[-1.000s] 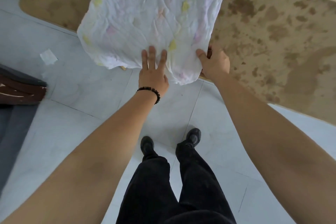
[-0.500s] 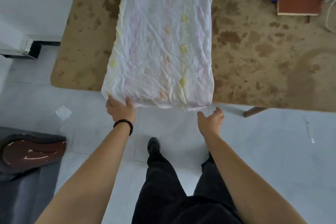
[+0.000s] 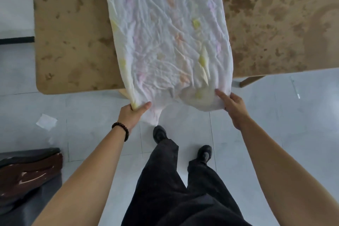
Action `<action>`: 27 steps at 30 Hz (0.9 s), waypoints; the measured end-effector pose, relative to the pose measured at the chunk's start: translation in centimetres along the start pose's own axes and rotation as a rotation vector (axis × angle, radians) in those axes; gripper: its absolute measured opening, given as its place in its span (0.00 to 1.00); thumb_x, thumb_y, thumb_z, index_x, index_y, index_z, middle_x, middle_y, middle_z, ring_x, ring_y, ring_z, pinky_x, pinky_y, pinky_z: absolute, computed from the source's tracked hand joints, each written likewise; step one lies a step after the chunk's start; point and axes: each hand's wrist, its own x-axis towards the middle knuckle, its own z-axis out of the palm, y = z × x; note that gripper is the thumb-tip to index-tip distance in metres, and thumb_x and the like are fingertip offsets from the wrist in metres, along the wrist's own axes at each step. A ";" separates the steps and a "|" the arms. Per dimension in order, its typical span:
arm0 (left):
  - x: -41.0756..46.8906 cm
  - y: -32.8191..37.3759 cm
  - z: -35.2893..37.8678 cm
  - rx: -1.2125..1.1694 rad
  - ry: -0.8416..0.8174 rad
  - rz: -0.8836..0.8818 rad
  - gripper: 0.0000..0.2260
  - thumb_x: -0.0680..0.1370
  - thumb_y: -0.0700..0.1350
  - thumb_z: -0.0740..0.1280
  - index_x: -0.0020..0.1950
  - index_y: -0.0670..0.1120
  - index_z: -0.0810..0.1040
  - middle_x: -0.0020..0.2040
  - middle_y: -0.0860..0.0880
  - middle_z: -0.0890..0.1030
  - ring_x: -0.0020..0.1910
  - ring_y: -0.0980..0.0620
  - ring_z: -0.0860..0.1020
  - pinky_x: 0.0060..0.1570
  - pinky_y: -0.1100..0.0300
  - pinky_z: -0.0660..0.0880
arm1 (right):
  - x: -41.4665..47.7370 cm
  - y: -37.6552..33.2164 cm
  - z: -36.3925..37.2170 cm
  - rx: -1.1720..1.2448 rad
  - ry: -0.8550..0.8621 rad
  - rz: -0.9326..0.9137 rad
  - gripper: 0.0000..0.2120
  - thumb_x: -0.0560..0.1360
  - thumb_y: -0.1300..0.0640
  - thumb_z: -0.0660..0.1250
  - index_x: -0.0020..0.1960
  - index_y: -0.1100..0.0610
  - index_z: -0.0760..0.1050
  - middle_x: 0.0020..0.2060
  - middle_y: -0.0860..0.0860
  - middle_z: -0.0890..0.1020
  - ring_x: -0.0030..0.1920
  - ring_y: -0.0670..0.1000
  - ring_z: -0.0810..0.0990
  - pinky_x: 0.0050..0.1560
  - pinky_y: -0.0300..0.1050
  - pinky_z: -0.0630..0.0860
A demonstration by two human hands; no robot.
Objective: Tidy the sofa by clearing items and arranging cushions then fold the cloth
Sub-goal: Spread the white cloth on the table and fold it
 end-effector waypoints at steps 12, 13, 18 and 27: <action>-7.1 -3.3 -3.5 -0.376 -0.144 -0.052 0.16 0.73 0.47 0.74 0.59 0.44 0.79 0.54 0.46 0.85 0.54 0.45 0.82 0.52 0.49 0.79 | -6.1 3.8 -4.1 -0.039 -0.129 0.120 0.25 0.75 0.45 0.70 0.63 0.62 0.75 0.57 0.55 0.81 0.57 0.56 0.79 0.67 0.55 0.72; -8.1 -3.1 -3.8 -0.432 -0.172 -0.068 0.17 0.73 0.47 0.73 0.60 0.44 0.79 0.54 0.46 0.84 0.54 0.46 0.82 0.49 0.50 0.80 | -6.9 3.6 -4.8 0.033 -0.099 0.108 0.26 0.76 0.45 0.69 0.65 0.63 0.75 0.57 0.55 0.82 0.57 0.57 0.80 0.66 0.56 0.73; -14.0 -2.3 -4.2 -0.480 -0.321 -0.128 0.18 0.69 0.45 0.75 0.57 0.44 0.80 0.51 0.47 0.85 0.45 0.52 0.84 0.40 0.63 0.81 | -11.7 1.8 -7.7 0.254 -0.145 0.100 0.22 0.74 0.41 0.71 0.55 0.59 0.77 0.43 0.52 0.83 0.38 0.52 0.82 0.34 0.45 0.78; -20.3 -3.0 -5.0 -0.726 -0.196 0.050 0.13 0.78 0.42 0.66 0.62 0.45 0.76 0.57 0.43 0.82 0.54 0.43 0.81 0.61 0.46 0.74 | -15.1 1.2 -11.0 0.240 -0.350 0.111 0.22 0.72 0.52 0.75 0.63 0.56 0.75 0.51 0.52 0.82 0.47 0.50 0.81 0.47 0.44 0.81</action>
